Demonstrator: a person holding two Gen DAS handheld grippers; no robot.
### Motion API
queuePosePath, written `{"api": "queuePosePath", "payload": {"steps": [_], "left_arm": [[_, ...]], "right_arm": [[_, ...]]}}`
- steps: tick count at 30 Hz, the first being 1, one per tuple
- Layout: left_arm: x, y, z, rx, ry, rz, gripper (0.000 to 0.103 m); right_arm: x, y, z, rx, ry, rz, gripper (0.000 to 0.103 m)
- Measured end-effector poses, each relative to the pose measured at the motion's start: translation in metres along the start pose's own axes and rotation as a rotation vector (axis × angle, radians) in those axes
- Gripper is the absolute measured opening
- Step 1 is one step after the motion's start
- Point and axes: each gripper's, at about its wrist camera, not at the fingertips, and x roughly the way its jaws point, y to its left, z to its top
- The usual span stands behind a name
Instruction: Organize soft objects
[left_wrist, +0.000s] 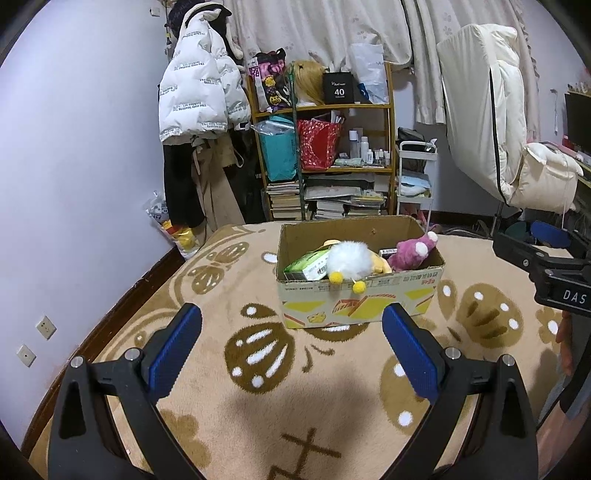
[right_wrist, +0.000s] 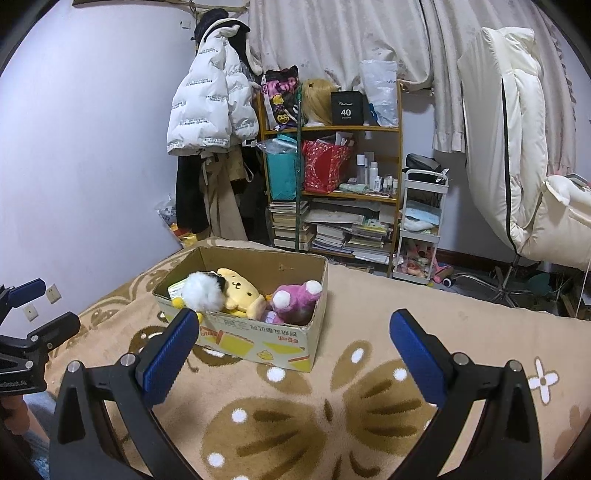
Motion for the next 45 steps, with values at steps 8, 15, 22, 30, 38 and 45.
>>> {"api": "queuePosePath", "payload": {"steps": [8,15,22,30,38,45], "left_arm": [[0.0008,0.0061,-0.0001,-0.022,0.01,-0.008,0.097],[0.0012,0.005,-0.0007,-0.014,0.01,-0.012,0.097],[0.0011,0.0042,-0.0016,-0.012,0.012,-0.01,0.098],[0.0006,0.0038,-0.0025,-0.015,0.01,-0.011,0.098],[0.0013,0.0029,-0.005,-0.016,0.006,-0.008,0.098],[0.0019,-0.0001,-0.0076,-0.014,0.014,-0.011,0.098]], "right_arm": [[0.0012,-0.0004,-0.0003,-0.001,0.0,0.002,0.103],[0.0017,-0.0023,-0.0006,0.0,0.001,0.002,0.103],[0.0012,-0.0034,-0.0001,-0.003,0.001,0.004,0.103],[0.003,-0.0061,-0.0044,-0.007,0.009,0.002,0.103],[0.003,-0.0057,-0.0037,-0.007,0.01,0.002,0.103],[0.0029,-0.0081,-0.004,-0.006,0.01,0.003,0.103]]}}
